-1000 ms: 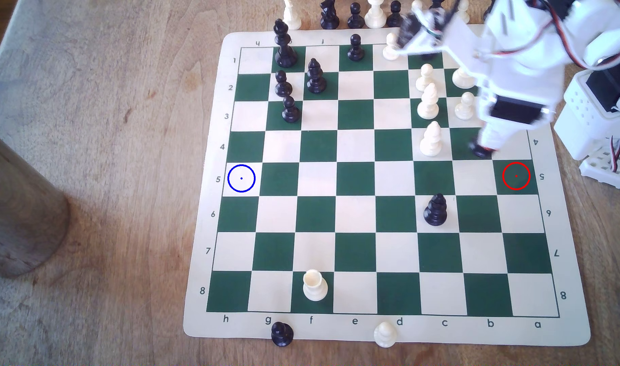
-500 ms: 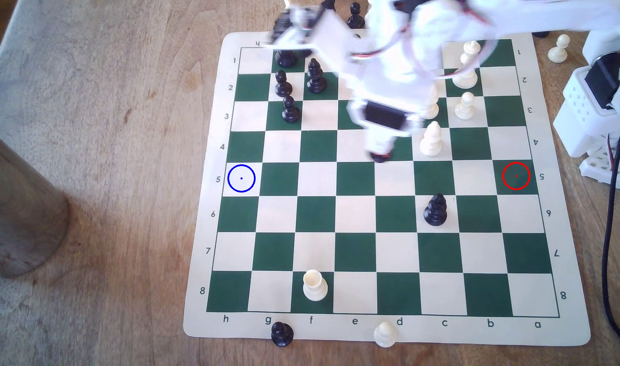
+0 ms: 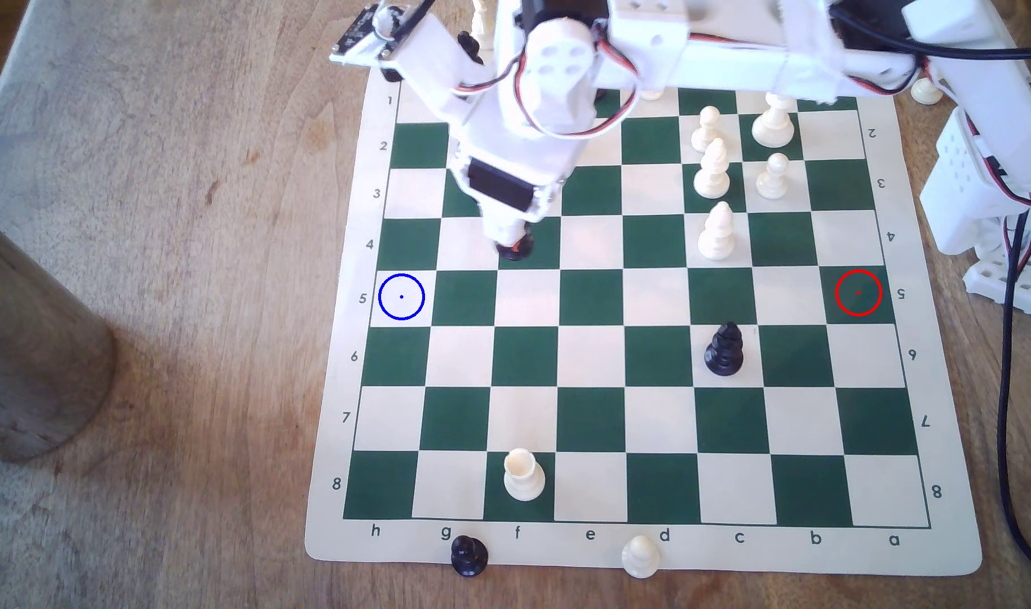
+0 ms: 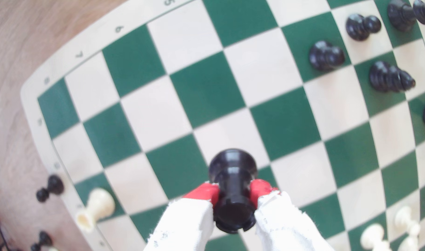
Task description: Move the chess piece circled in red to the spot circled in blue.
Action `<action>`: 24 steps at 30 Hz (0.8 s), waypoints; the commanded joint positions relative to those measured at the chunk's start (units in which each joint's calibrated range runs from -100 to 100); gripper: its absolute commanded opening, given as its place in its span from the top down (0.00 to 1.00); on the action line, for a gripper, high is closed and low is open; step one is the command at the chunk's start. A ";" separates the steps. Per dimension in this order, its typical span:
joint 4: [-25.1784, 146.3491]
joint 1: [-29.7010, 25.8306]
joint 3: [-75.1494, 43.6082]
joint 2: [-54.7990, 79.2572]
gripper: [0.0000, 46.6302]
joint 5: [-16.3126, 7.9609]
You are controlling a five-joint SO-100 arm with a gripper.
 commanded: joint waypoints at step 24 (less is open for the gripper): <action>-26.87 1.75 -5.45 10.04 1.00 -1.22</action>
